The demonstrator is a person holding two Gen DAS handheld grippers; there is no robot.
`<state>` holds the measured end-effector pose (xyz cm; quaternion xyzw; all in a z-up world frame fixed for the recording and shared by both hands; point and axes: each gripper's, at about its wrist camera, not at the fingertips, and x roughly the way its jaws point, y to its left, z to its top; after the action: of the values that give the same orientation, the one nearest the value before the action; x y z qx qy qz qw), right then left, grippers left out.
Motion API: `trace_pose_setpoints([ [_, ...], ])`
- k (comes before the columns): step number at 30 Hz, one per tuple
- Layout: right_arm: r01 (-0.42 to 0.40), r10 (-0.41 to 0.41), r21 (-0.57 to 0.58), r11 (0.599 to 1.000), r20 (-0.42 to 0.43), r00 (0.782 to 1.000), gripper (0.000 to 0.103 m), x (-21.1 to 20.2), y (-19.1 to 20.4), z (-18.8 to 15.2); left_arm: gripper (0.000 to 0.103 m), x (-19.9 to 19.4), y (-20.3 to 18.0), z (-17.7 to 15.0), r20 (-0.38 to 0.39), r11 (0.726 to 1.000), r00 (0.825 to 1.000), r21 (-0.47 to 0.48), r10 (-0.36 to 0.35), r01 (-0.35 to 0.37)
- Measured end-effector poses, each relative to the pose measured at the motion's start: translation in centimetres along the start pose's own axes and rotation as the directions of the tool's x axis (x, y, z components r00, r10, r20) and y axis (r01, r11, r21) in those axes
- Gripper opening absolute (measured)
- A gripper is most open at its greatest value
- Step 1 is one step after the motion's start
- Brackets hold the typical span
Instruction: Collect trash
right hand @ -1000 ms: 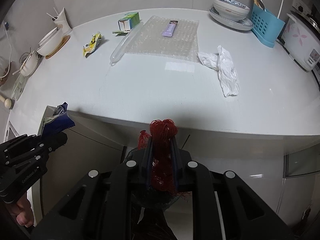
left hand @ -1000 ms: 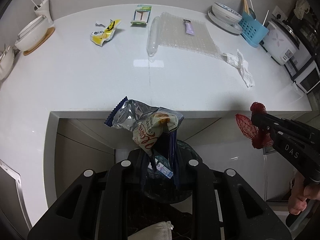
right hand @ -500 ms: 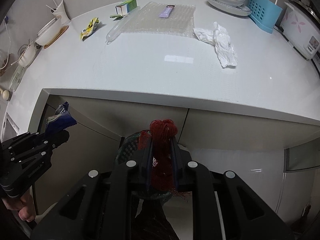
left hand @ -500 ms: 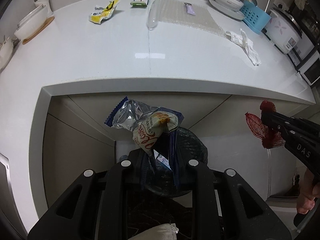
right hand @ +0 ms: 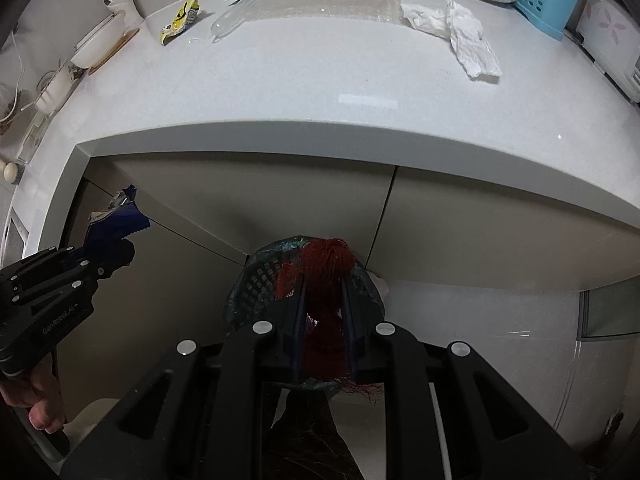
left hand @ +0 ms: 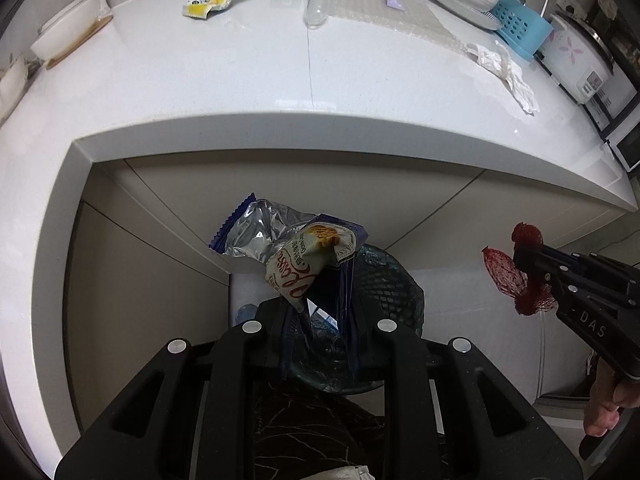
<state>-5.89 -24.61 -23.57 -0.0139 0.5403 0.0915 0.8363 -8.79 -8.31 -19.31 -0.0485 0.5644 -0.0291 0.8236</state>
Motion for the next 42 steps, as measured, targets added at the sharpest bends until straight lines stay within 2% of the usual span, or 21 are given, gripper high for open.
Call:
trace_pose_setpoints([
  [15, -0.016, 0.016, -0.006, 1.000, -0.049, 0.999, 0.016, 4.5, 0.2, -0.9, 0.020, 3.8, 0.6, -2.0, -0.041, 1.000, 0.999, -0.019, -0.004, 0.004],
  [27, -0.035, 0.027, -0.079, 0.996, -0.103, 0.994, 0.017, 8.4, 1.8, -1.8, 0.020, 5.6, 1.1, -2.6, -0.048, 0.999, 0.999, -0.032, -0.017, 0.015],
  [35, -0.052, 0.040, -0.100, 0.994, -0.118, 0.992, 0.023, 9.3, 2.1, -1.4, 0.020, 5.9, 1.3, -2.1, -0.066, 0.999, 0.998, -0.045, -0.010, 0.007],
  [38, -0.058, 0.045, -0.105, 0.993, -0.118, 0.992, 0.031, 9.4, 2.1, -1.6, 0.020, 6.3, 1.1, -2.4, -0.070, 0.999, 0.998, -0.045, -0.008, 0.005],
  [42, -0.062, 0.051, -0.101, 0.993, -0.112, 0.992, 0.049, 9.3, 2.2, -1.7, 0.020, 6.6, 0.9, -2.5, -0.074, 0.999, 0.997, -0.050, -0.009, 0.005],
])
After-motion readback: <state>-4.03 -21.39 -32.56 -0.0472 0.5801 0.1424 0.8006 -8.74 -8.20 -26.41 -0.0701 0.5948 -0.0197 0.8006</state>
